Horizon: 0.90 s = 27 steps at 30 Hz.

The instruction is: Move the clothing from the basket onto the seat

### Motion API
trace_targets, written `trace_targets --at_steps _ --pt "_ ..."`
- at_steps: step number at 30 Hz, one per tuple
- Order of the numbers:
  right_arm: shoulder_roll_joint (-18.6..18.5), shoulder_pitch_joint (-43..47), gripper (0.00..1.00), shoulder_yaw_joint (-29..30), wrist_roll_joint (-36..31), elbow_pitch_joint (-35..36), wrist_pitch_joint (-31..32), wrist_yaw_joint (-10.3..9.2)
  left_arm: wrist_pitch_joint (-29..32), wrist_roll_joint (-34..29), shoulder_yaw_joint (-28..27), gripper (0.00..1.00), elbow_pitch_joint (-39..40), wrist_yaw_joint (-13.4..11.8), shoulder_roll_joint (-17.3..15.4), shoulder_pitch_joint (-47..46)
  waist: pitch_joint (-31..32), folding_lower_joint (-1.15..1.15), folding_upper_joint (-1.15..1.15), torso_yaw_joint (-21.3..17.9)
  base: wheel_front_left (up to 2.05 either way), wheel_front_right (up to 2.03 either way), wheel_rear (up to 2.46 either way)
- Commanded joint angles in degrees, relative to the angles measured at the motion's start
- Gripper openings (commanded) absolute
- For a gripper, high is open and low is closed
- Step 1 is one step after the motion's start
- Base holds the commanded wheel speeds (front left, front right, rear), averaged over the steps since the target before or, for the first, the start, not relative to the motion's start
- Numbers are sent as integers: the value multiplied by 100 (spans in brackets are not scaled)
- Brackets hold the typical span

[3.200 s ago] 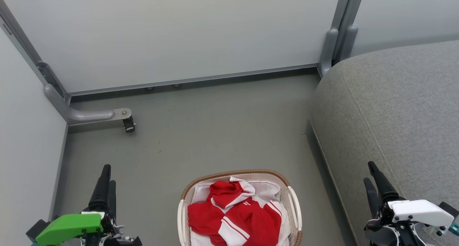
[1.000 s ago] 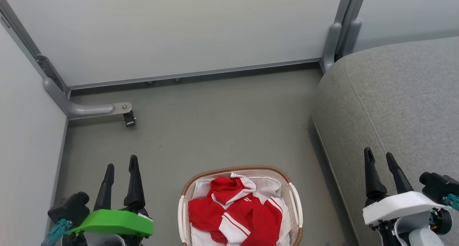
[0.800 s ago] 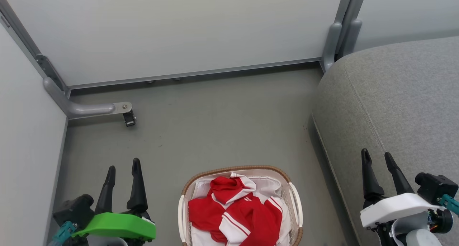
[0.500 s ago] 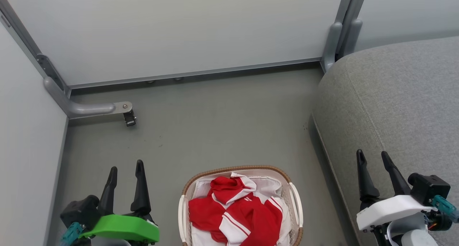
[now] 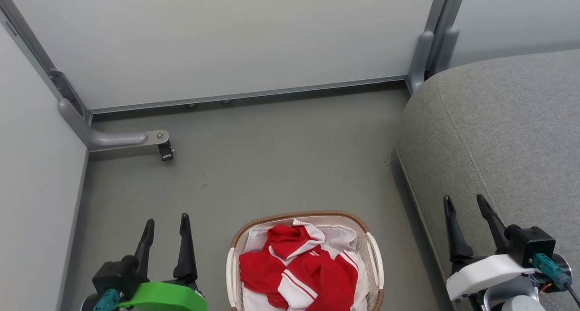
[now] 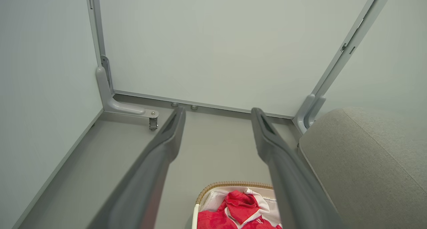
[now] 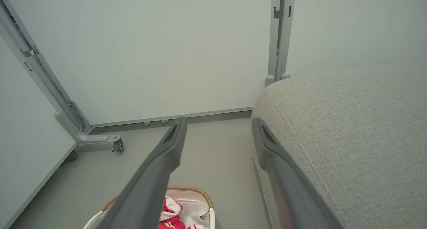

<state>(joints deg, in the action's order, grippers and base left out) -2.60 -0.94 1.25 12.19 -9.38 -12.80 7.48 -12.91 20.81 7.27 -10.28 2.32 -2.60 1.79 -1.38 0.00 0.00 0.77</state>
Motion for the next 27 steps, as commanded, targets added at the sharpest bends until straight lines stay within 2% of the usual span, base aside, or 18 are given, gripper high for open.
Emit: trace_targets --at_steps 1,20,27 --pt "-34 47 100 -11 -134 12 -65 2 -52 -129 6 100 -12 -34 -39 84 3 0 0 3 0 0 0" --pt "-44 96 100 -102 -908 -23 -249 1 -246 -775 125 100 -30 -83 -45 164 -22 0 0 9 0 0 0" --pt "-43 82 100 -81 -901 -41 -247 0 -227 -746 123 100 -43 -48 -45 145 -27 0 0 9 0 0 0"
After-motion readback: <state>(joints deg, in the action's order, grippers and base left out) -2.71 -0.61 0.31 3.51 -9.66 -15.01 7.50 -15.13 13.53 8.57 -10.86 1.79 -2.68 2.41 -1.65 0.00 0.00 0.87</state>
